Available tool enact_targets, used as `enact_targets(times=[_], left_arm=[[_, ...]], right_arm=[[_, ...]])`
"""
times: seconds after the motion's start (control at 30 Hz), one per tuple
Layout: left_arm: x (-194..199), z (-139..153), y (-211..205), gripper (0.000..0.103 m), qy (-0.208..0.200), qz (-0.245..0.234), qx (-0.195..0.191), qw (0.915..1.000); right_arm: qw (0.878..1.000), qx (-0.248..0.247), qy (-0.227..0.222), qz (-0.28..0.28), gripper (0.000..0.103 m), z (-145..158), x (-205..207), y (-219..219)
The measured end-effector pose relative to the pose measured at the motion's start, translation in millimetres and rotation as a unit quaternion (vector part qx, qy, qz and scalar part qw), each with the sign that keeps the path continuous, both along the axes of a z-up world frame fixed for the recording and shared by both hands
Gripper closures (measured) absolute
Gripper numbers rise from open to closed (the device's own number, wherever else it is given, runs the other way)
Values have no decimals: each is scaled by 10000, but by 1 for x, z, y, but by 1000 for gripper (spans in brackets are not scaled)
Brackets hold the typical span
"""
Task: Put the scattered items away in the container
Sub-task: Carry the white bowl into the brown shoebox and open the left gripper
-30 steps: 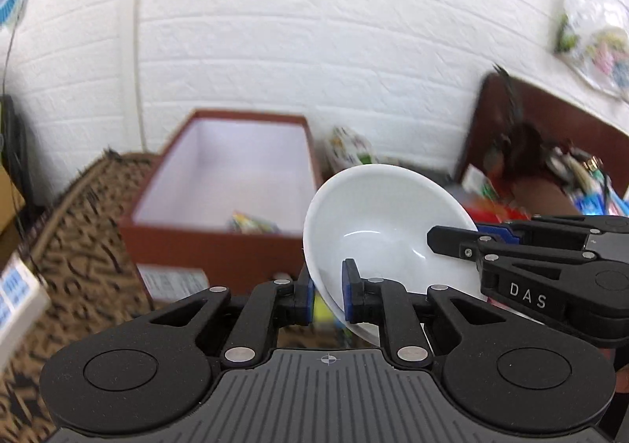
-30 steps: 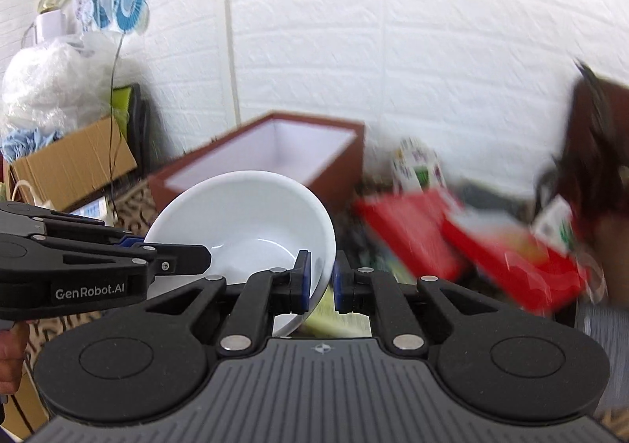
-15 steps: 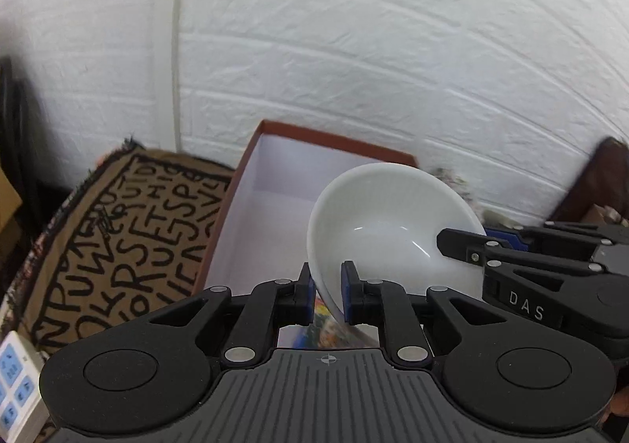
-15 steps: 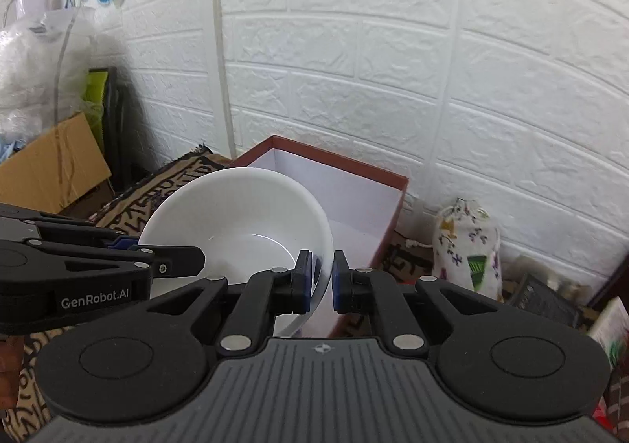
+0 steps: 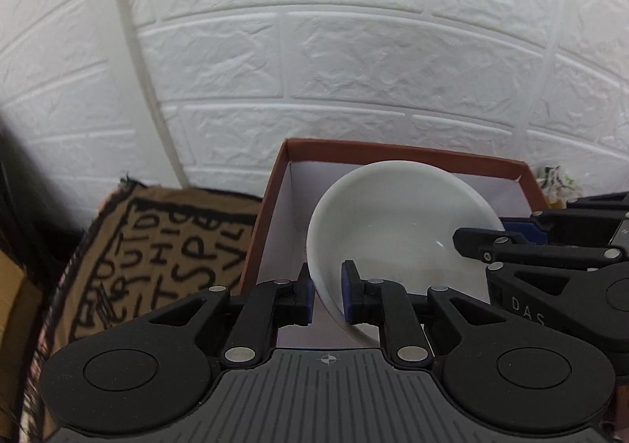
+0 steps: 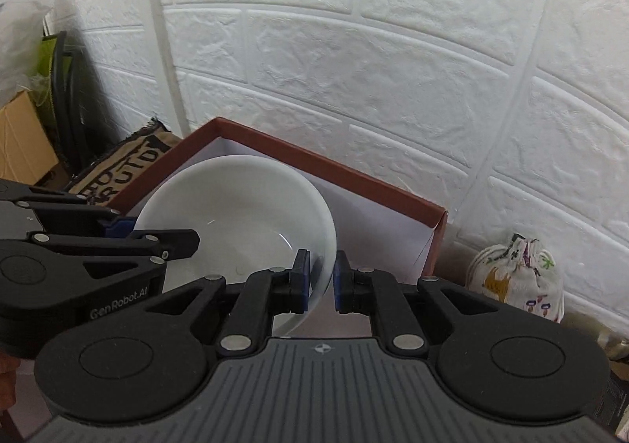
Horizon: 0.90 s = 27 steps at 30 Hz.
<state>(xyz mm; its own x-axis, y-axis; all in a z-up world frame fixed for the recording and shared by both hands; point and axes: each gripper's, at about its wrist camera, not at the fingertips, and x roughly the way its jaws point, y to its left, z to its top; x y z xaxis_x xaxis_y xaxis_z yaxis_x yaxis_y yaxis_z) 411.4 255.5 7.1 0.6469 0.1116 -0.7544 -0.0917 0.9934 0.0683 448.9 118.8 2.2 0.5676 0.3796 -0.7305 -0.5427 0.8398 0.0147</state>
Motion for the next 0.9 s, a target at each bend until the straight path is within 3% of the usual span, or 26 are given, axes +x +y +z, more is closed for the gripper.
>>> enact_targets(times=[0.13,0.3,0.33,0.37,0.4,0.43,0.47,0.57,0.73,0.9], left_arm=[[7,-3,-9,75,1,-16,361,9993],[11,-4,-11,72,8,-8,401,9992],[10,-3,-11,67,2,-27,392,9992],[8,-2,-11,53,-24,-53,390,9992],[6,0,-11,47,-69,-74,411,9991],[4,1,-12,43,-98,-124,427,9990],[2,3,-12,39,-89,-195,418,9989],[-5,5,-13,33,-26,-358,305,9989],[-20,12,-6,28,-50,-344,-73,9994],[-48,30,1,15,-377,-253,-382,9982]], right_arm=[[9999,-157,48,-34,89,-4,6,1],[9996,-273,-54,-106,89,-7,7,0],[9995,-289,-84,-120,89,-7,6,0],[9995,-285,-99,-123,87,-7,5,-1],[9996,-258,-106,-110,81,-6,4,-1],[9997,-202,-112,-82,74,-5,3,-2],[9998,-147,-133,-76,73,-3,1,-4],[9996,-44,-214,-189,66,2,-1,-12],[9993,359,-38,-93,64,6,-8,-28],[9962,859,-73,-91,48,18,-21,-46]])
